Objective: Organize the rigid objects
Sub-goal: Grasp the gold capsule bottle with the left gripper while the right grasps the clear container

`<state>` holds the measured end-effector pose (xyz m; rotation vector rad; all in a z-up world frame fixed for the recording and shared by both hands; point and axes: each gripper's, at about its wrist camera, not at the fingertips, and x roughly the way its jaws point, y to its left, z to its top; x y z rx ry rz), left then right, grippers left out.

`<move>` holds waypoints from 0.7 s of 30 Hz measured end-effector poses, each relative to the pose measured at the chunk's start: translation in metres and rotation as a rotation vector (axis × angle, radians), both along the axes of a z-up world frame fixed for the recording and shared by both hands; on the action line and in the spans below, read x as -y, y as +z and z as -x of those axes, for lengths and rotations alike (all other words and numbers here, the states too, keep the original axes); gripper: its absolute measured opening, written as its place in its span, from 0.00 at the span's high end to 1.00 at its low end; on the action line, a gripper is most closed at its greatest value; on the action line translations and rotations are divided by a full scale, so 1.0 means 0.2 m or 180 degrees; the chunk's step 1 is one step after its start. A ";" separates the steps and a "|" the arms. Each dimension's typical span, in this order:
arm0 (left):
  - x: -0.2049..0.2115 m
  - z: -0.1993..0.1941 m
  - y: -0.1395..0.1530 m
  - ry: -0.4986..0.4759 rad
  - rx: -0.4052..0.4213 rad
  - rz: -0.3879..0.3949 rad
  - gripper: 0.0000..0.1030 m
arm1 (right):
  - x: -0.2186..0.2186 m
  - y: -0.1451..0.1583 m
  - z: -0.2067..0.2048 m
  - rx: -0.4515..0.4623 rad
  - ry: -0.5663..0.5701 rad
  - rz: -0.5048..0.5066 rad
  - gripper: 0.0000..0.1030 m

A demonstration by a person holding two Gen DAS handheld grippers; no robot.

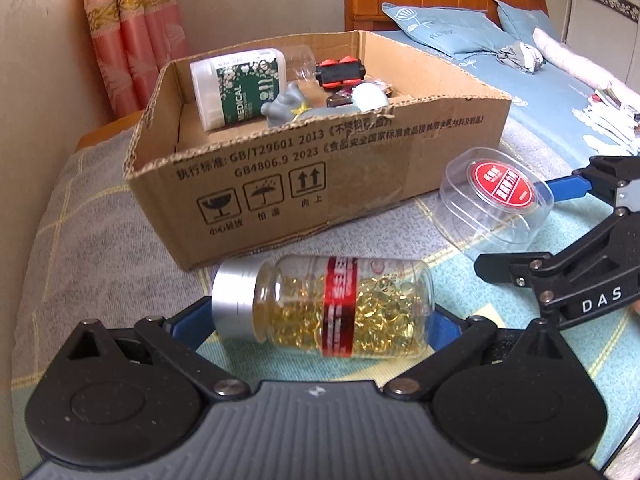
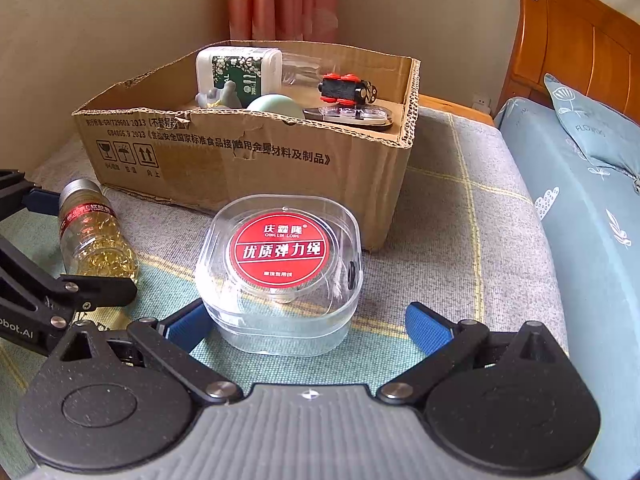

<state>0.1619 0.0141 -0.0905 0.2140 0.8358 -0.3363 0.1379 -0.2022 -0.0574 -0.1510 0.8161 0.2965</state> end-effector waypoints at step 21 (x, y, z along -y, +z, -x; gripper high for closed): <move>-0.03 0.01 0.07 0.0080 0.0076 0.0135 0.03 | -0.09 0.05 -0.05 -0.0011 0.0180 0.0117 0.07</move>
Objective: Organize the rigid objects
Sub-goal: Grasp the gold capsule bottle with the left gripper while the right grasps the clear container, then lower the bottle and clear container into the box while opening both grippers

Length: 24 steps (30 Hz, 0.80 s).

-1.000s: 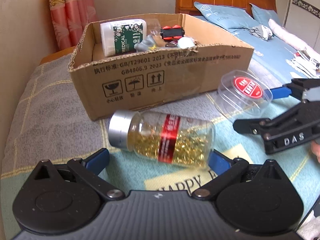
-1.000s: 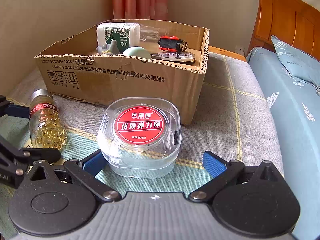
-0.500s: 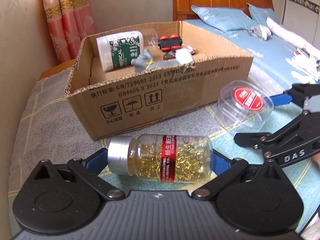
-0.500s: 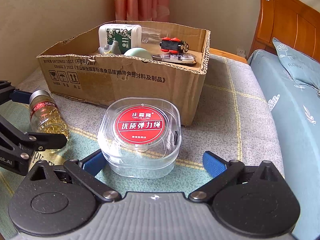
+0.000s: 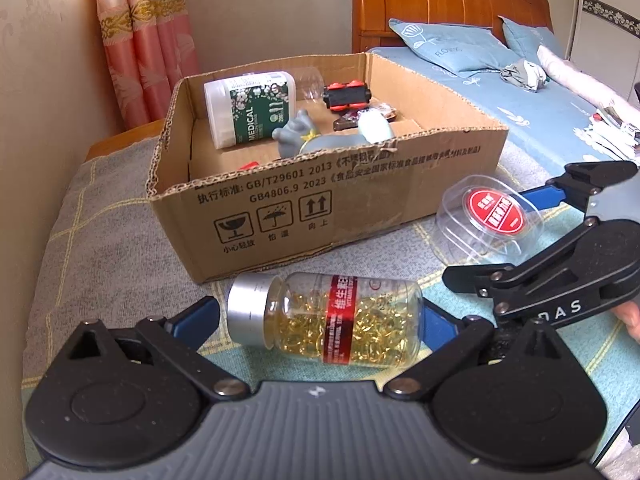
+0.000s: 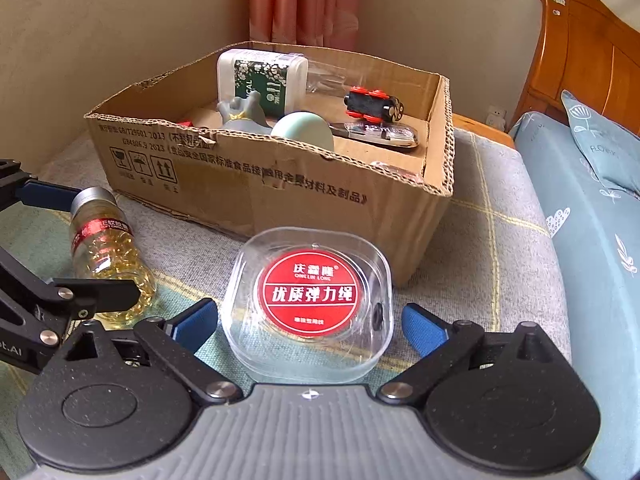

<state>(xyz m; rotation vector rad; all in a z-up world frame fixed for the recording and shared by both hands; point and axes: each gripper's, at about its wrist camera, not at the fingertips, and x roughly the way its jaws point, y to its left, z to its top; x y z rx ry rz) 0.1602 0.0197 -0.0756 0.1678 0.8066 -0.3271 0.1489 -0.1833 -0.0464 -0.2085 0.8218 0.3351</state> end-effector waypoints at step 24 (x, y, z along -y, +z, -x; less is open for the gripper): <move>0.04 0.09 0.21 -0.0302 -0.0075 -0.0113 0.09 | 0.08 0.22 0.14 0.0013 0.0457 0.0058 0.21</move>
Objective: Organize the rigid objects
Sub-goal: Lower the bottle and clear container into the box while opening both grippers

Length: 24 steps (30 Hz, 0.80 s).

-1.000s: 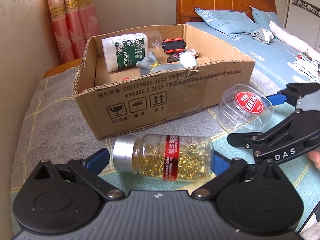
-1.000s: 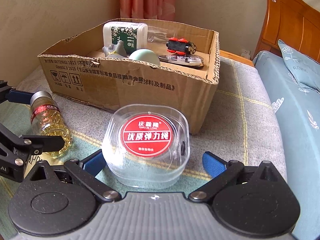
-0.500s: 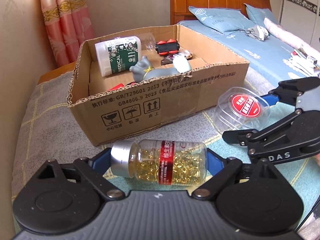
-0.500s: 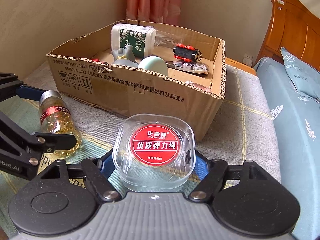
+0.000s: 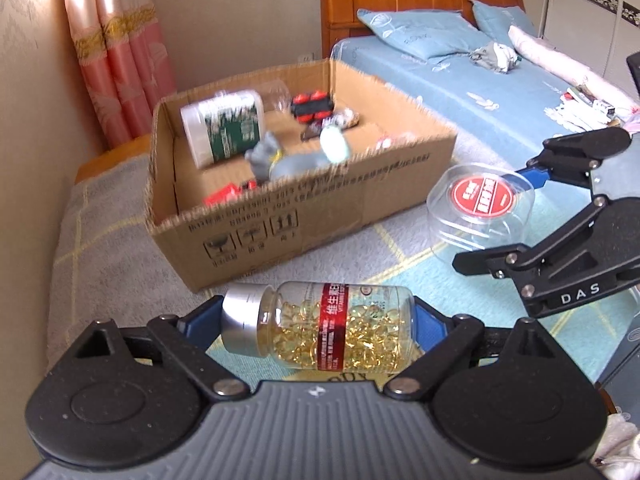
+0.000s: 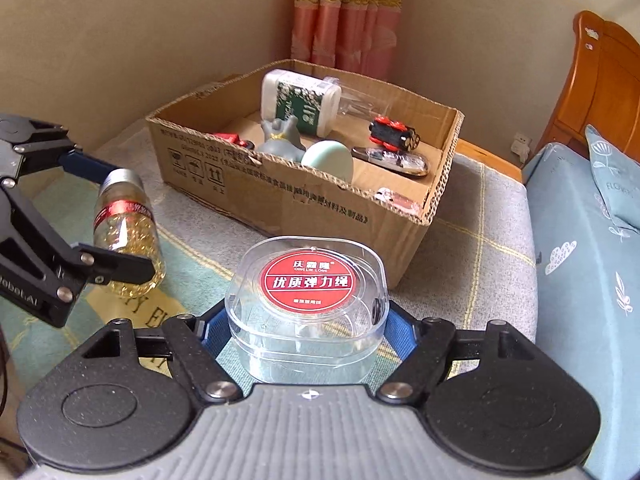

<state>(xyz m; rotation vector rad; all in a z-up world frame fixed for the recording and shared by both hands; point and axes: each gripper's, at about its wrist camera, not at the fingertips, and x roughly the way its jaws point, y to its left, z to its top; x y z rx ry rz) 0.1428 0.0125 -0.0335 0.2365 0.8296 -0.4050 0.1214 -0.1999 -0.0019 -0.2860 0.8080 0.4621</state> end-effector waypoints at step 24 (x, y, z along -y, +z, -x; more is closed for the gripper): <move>-0.01 -0.44 0.31 -0.0100 0.0402 -0.0204 0.09 | 0.05 0.35 -0.13 0.0430 0.0047 -0.0273 0.21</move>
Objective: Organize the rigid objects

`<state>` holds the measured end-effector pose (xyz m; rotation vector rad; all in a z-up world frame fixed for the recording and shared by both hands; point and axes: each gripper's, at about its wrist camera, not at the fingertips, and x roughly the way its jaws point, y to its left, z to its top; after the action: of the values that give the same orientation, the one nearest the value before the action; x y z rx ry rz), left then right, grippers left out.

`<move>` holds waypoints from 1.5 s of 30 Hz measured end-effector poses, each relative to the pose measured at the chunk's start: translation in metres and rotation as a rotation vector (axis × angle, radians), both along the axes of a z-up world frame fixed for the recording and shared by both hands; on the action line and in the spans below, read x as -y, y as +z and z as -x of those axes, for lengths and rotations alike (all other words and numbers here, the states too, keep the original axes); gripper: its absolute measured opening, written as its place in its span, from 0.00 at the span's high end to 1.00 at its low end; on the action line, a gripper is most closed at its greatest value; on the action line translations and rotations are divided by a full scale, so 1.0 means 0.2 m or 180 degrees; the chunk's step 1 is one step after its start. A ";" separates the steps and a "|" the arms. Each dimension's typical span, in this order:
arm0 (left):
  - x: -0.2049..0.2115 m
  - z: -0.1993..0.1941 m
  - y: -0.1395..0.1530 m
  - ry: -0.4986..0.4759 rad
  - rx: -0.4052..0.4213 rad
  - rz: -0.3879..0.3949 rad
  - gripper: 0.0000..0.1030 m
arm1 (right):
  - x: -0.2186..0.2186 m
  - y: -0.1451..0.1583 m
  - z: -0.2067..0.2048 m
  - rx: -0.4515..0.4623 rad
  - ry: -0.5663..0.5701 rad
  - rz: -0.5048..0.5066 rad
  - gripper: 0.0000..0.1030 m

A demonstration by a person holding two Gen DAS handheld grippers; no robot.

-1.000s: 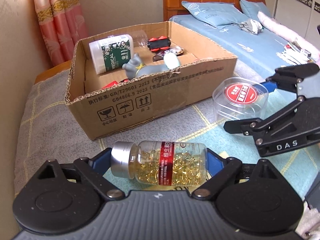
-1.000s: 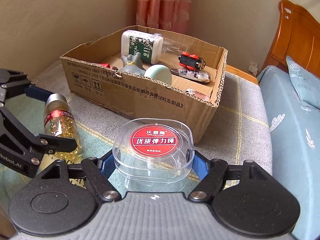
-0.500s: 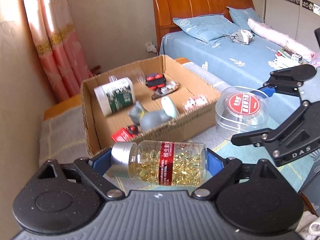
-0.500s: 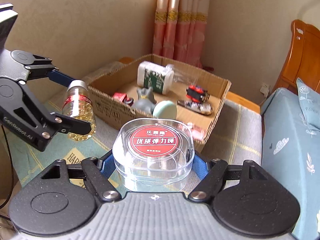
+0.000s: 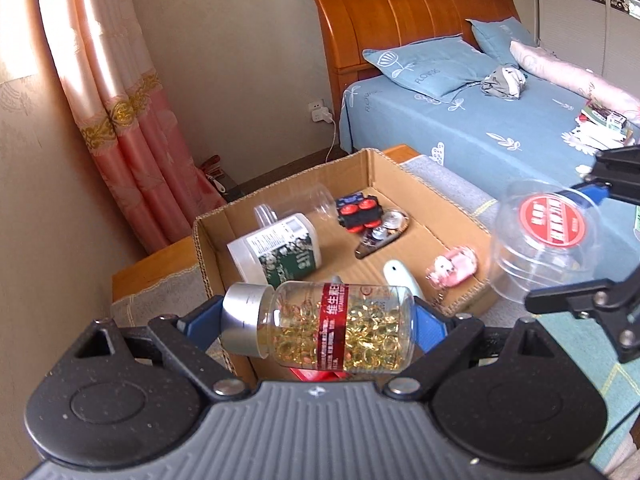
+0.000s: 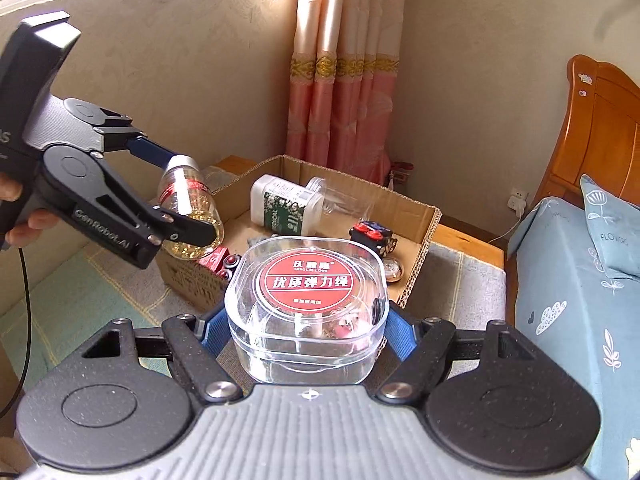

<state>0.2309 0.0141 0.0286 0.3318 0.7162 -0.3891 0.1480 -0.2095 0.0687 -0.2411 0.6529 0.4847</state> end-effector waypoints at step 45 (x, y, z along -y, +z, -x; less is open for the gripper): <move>-0.04 0.31 0.02 0.1254 0.0122 0.0384 0.01 | -0.09 -0.01 -0.06 -0.0484 -0.1261 0.0047 0.00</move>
<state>0.1695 0.0222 0.0327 0.0790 0.6986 -0.0512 0.1605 -0.1913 0.0664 -0.0844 0.8308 0.1180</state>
